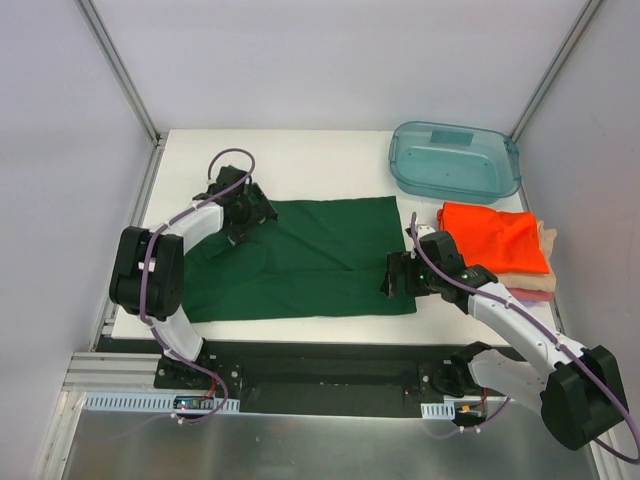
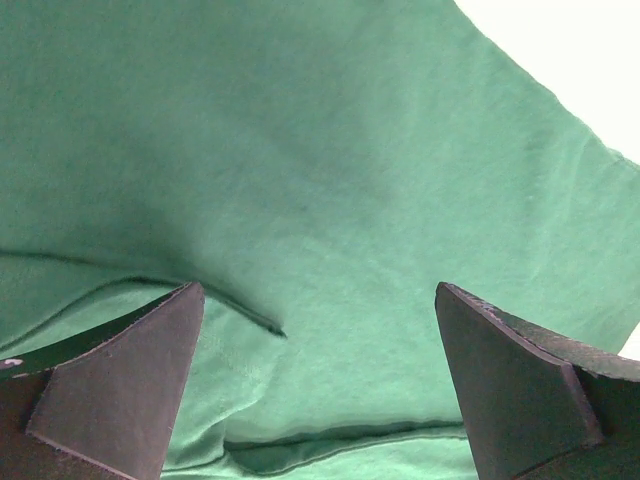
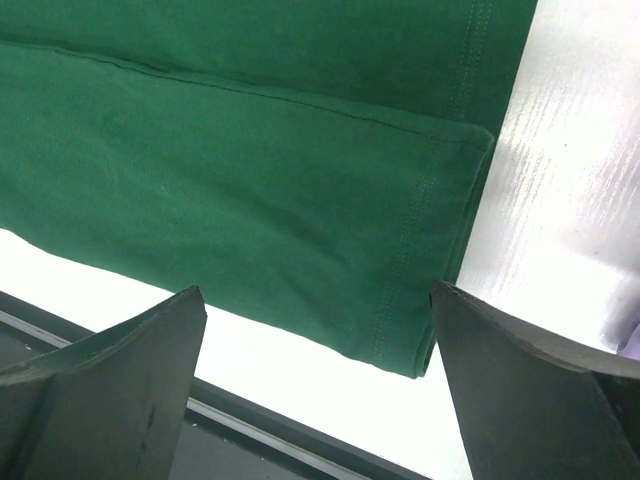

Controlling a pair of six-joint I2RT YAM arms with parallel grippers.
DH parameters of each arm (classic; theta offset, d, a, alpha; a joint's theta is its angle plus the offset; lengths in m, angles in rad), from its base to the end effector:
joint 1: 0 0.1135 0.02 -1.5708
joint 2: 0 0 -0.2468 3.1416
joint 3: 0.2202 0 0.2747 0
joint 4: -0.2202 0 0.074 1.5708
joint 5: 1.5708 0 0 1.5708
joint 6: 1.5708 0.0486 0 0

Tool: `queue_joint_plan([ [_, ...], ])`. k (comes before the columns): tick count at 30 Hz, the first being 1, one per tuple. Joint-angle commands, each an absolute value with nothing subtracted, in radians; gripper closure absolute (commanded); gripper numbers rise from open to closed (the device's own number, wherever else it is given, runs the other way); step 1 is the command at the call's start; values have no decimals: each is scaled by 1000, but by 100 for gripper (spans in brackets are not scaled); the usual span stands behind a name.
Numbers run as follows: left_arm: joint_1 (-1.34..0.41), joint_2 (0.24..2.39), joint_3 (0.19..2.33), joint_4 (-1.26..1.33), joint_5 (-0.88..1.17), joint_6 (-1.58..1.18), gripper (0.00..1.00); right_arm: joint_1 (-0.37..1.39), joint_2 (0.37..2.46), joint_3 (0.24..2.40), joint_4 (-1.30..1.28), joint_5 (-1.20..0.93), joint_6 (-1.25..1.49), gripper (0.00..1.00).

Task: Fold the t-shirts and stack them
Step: Fold the flattened tshirt in 1/3 of the way

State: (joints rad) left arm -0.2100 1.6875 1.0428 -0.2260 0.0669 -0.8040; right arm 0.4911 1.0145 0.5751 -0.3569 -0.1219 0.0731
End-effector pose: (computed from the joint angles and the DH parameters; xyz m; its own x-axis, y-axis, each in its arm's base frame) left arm 0.3690 -0.0820 0.1518 -0.6991 -0.5857 -0.4102 -0.3651 0.7857 -0.4995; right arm 0.2118 0.1199 0.1760 -0.6683 -0.2752 -0.6911 -0.4956 0.8576 0.1378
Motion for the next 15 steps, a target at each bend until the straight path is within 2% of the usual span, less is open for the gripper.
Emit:
queue_joint_plan([
  [1, -215, 1735, 1141, -251, 15, -715, 1, 486, 996, 586, -373, -97, 55, 4],
  [7, -215, 1793, 1246, -370, 6, -654, 1, 485, 986, 586, -376, -94, 52, 4],
  [15, -242, 1514, 1010, -367, -83, -670, 1, 486, 997, 566, -315, -176, 54, 4],
])
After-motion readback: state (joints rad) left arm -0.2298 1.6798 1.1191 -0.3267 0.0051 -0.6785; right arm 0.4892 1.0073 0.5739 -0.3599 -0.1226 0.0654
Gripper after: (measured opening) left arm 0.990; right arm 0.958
